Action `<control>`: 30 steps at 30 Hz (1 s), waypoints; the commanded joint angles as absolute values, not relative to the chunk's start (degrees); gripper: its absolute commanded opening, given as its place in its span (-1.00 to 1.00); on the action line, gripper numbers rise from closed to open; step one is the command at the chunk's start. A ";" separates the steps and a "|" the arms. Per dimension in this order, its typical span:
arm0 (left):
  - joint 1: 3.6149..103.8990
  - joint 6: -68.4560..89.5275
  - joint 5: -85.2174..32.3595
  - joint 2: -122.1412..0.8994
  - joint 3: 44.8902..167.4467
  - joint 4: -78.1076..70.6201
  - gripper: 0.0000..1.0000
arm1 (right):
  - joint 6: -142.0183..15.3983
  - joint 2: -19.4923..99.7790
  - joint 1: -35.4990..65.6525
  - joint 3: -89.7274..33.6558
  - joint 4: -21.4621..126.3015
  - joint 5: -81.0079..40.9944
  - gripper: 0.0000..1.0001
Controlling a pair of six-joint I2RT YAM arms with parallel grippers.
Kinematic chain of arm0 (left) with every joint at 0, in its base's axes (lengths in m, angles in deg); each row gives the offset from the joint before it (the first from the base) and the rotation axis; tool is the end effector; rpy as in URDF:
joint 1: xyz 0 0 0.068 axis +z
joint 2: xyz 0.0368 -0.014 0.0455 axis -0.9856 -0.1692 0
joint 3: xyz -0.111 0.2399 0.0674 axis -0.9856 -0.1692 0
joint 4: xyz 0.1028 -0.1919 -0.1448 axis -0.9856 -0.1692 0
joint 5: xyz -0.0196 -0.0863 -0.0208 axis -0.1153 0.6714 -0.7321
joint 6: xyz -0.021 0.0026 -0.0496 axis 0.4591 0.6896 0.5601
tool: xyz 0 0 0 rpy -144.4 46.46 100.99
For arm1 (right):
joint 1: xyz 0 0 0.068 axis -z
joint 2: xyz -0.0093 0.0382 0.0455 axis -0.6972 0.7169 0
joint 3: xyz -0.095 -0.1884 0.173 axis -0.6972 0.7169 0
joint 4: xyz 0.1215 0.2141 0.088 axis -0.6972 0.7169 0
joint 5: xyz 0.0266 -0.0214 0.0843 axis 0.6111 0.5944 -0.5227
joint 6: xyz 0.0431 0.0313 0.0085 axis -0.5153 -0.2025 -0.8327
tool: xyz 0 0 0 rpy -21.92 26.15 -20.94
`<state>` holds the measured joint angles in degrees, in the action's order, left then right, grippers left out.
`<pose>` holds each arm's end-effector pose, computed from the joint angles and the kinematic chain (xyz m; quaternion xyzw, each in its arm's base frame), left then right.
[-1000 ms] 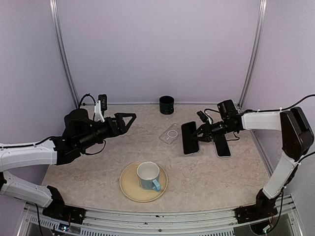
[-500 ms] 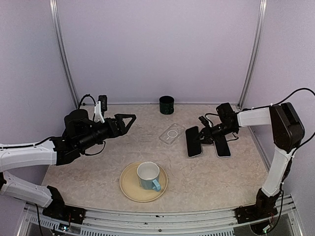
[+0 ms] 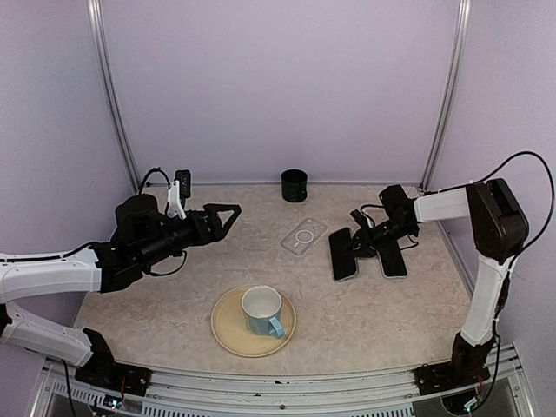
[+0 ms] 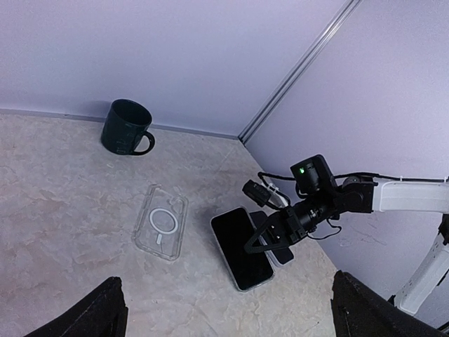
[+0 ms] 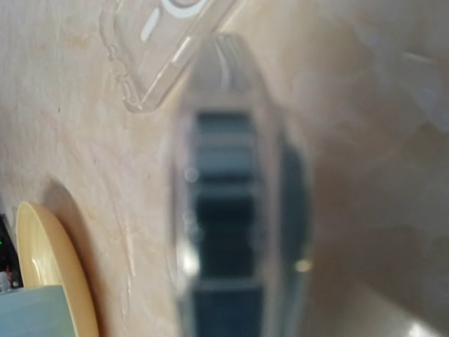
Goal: Put the phone into the phone case
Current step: Place the phone at the center of the board.
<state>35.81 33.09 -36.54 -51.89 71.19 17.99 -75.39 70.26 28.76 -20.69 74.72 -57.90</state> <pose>0.1917 -0.1864 0.2767 0.0558 0.7390 -0.4159 0.5271 0.3560 0.1246 0.1465 -0.0539 0.9036 0.4186 0.0730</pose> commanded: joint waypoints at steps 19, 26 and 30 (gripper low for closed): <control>35.61 31.48 -37.09 -53.68 71.88 18.15 0.98 | -74.19 71.85 30.32 -23.26 76.90 -54.14 -0.25; 35.61 32.00 -37.01 -54.16 71.70 18.73 0.98 | -74.25 69.46 30.32 -21.49 77.32 -51.50 0.00; 35.61 32.17 -36.95 -54.55 71.54 19.08 0.98 | -74.11 67.82 30.15 -20.58 78.08 -49.20 0.03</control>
